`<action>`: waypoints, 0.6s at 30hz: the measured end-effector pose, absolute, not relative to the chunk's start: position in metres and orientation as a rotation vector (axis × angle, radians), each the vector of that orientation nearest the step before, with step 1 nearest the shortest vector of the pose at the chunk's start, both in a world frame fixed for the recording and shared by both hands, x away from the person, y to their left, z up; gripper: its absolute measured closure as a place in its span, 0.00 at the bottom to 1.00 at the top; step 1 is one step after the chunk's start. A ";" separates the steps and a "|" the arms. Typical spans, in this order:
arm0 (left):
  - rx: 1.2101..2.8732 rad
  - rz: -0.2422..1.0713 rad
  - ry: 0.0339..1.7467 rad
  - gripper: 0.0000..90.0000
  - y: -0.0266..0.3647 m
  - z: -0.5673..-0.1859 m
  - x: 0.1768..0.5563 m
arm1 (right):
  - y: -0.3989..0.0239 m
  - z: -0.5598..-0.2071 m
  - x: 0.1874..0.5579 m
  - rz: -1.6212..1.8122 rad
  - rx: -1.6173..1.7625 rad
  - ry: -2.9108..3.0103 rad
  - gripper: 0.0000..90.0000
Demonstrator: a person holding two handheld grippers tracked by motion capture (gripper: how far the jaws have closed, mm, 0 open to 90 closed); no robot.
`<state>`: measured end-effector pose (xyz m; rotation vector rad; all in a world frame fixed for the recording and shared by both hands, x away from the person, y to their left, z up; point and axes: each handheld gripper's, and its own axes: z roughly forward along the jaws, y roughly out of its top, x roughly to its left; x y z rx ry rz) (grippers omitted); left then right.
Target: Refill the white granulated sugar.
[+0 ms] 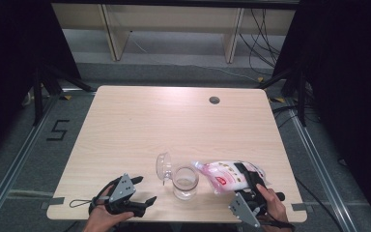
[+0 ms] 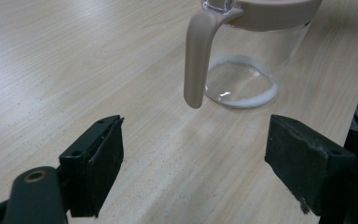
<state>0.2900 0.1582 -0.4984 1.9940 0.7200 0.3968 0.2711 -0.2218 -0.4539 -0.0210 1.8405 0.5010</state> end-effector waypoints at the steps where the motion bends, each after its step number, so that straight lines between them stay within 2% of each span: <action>1: 1.996 0.404 0.714 0.21 0.158 -0.498 0.290 | -0.220 -0.452 0.270 0.450 -0.085 1.826 0.51; 3: 1.998 0.402 0.720 0.21 0.158 -0.499 0.290 | -0.218 -0.459 0.266 0.440 -0.040 1.840 0.51; 7: 2.000 0.389 0.714 0.21 0.158 -0.499 0.291 | -0.210 -0.451 0.266 0.286 -0.235 1.788 0.51; 8: 2.001 0.389 0.713 0.21 0.158 -0.499 0.291 | -0.210 -0.458 0.264 0.340 -0.144 1.803 0.52; 10: 2.010 0.399 0.705 0.21 0.158 -0.499 0.291 | -0.207 -0.449 0.268 0.274 -0.302 1.774 0.52; 11: 2.001 0.388 0.715 0.21 0.158 -0.499 0.291 | -0.209 -0.460 0.263 0.342 -0.128 1.816 0.52; 18: 1.997 0.394 0.724 0.21 0.157 -0.500 0.290 | -0.208 -0.459 0.263 0.275 -0.210 1.788 0.52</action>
